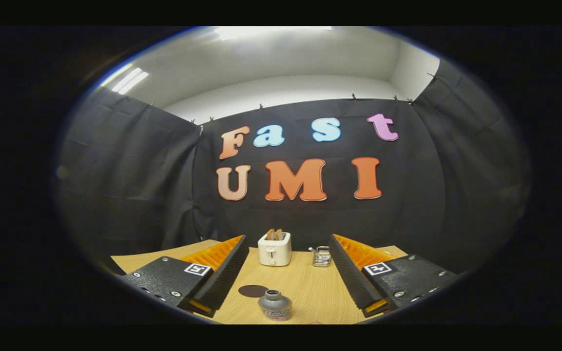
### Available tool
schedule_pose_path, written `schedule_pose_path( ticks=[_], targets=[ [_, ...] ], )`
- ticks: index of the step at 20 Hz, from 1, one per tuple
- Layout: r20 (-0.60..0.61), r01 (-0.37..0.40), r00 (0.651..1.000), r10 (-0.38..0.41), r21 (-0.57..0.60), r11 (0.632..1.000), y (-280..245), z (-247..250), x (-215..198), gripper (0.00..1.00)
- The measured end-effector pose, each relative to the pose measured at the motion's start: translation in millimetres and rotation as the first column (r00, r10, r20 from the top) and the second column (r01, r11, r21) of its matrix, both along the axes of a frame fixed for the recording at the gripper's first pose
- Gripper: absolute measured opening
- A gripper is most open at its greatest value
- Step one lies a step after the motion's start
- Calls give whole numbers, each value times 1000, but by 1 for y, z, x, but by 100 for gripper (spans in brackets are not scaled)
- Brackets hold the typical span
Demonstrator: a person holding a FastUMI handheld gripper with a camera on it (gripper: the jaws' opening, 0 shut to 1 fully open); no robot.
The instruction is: Take the bottle from table, then pour the juice into the cup, finally place the bottle on the coaster
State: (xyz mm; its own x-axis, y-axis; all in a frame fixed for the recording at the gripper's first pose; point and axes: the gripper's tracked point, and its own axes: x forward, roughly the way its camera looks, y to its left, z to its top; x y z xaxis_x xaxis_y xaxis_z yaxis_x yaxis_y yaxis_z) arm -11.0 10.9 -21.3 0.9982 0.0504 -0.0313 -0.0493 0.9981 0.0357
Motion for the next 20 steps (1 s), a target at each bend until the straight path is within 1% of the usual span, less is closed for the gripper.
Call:
schedule_pose_path(
  ticks=[2,5,9,11,15,17,20],
  targets=[
    [-9,-16,1000,16,8,1000,5,-13,-2,98],
    [-63,-36,997,37,13,999,10,-44,-6,98],
    [-105,-81,991,83,23,996,26,-80,-11,98],
    [-121,-87,989,87,7,996,30,-98,-14,98],
    [-115,-79,990,77,-13,997,34,-126,-15,98],
    [-146,-85,986,81,-19,996,38,-145,-17,98],
    [-198,-80,977,79,2,997,38,-167,-17,98]
  ],
)
